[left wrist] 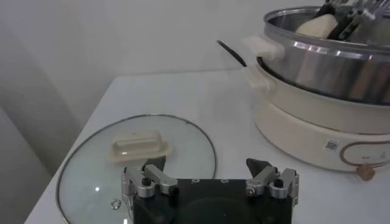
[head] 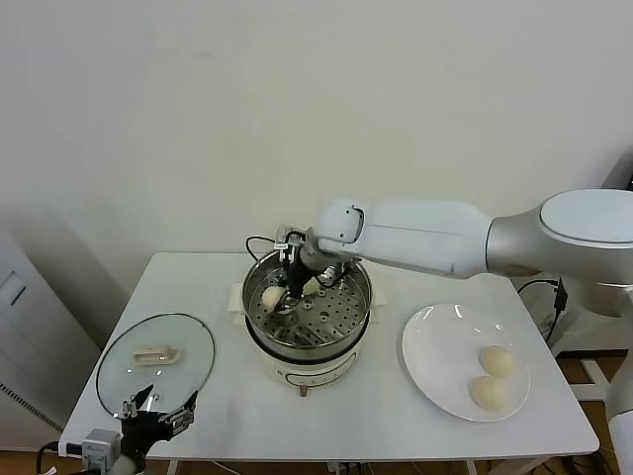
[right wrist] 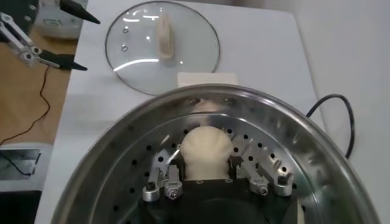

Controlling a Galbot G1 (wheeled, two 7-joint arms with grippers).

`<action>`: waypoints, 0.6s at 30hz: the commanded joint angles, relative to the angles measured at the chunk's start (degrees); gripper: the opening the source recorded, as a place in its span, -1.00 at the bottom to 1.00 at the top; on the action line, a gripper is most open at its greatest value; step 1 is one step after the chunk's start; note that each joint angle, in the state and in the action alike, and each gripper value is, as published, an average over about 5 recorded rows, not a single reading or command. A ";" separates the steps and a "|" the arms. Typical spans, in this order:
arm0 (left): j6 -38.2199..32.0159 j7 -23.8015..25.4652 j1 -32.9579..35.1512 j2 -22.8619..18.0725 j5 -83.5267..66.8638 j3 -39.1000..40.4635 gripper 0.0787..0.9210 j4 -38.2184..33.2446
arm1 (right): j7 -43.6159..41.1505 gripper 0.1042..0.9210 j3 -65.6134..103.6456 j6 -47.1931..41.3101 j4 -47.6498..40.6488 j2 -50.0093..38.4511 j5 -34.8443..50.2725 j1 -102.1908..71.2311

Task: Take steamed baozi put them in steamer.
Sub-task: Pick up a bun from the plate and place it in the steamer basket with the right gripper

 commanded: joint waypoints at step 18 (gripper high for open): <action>-0.70 0.12 0.71 -0.08 0.01 -0.39 0.77 0.07 | -8.40 0.72 -1.47 0.62 6.56 -10.51 -2.01 11.29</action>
